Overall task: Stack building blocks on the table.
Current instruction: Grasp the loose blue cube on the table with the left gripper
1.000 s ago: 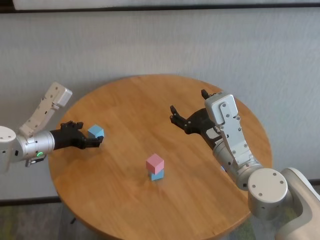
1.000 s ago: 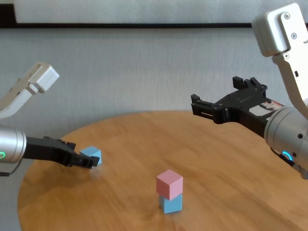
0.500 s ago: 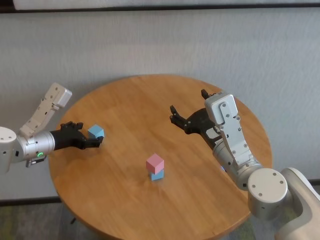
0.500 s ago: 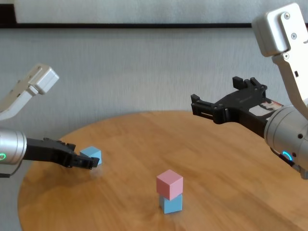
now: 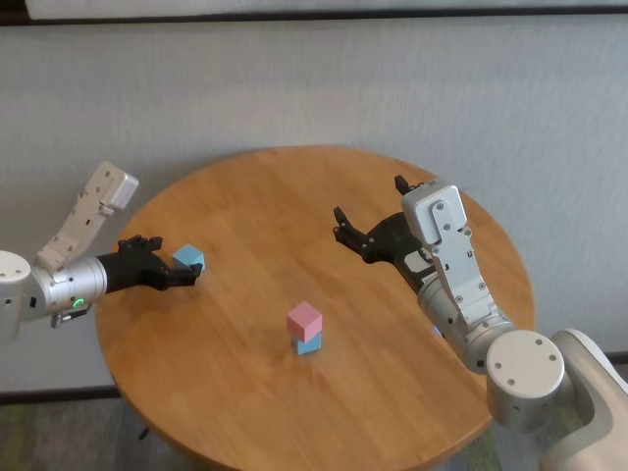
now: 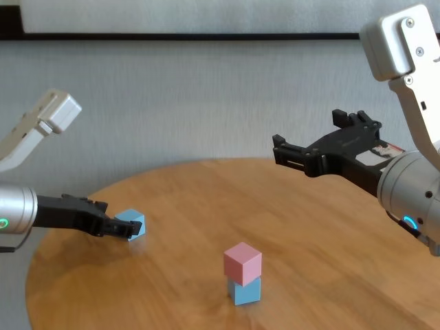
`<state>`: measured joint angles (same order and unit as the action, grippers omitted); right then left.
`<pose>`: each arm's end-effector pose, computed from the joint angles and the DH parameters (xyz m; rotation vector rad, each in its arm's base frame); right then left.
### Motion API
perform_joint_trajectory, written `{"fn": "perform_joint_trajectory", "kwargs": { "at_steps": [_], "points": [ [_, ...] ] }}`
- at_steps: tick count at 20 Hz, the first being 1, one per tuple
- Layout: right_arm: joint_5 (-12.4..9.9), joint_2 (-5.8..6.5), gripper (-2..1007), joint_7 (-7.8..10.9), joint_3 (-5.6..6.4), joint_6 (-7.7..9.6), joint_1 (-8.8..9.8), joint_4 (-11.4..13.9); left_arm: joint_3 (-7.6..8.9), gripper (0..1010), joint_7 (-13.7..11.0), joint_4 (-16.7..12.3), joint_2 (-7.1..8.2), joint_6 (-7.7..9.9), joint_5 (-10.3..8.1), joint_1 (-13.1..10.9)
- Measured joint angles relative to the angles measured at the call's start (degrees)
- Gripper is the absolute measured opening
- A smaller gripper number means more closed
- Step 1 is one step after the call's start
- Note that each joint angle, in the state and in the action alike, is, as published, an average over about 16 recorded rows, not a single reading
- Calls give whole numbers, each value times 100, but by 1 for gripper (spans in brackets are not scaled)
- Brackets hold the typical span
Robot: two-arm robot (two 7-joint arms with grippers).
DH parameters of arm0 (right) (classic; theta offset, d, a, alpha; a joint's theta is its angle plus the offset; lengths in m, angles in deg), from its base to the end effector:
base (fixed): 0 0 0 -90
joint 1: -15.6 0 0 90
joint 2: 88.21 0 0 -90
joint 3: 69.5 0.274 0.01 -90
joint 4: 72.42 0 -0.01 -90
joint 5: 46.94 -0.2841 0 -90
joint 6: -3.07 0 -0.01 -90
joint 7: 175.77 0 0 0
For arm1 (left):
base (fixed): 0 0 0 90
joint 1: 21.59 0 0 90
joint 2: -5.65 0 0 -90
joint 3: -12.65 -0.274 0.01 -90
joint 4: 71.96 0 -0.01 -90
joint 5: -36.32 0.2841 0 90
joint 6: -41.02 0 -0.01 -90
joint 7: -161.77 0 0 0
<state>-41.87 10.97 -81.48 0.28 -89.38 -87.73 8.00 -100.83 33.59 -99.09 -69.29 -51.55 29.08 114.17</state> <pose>0.3519 0.0488 -0.2707 -0.1707 -0.2913 -1.1637 0.4705 0.0882 -0.2845 0.4697 0.1185 0.8740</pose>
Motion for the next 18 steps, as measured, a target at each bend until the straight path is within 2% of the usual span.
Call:
{"fn": "perform_joint_trajectory", "kwargs": {
  "at_steps": [10, 18],
  "points": [
    [0, 0, 1005, 0, 0, 0, 0, 0, 83, 1000, -5, 152, -58, -152, 10, 36],
    [0, 0, 1005, 0, 0, 0, 0, 0, 108, 1000, -12, 221, -80, -193, 25, 62]
  ]
}}
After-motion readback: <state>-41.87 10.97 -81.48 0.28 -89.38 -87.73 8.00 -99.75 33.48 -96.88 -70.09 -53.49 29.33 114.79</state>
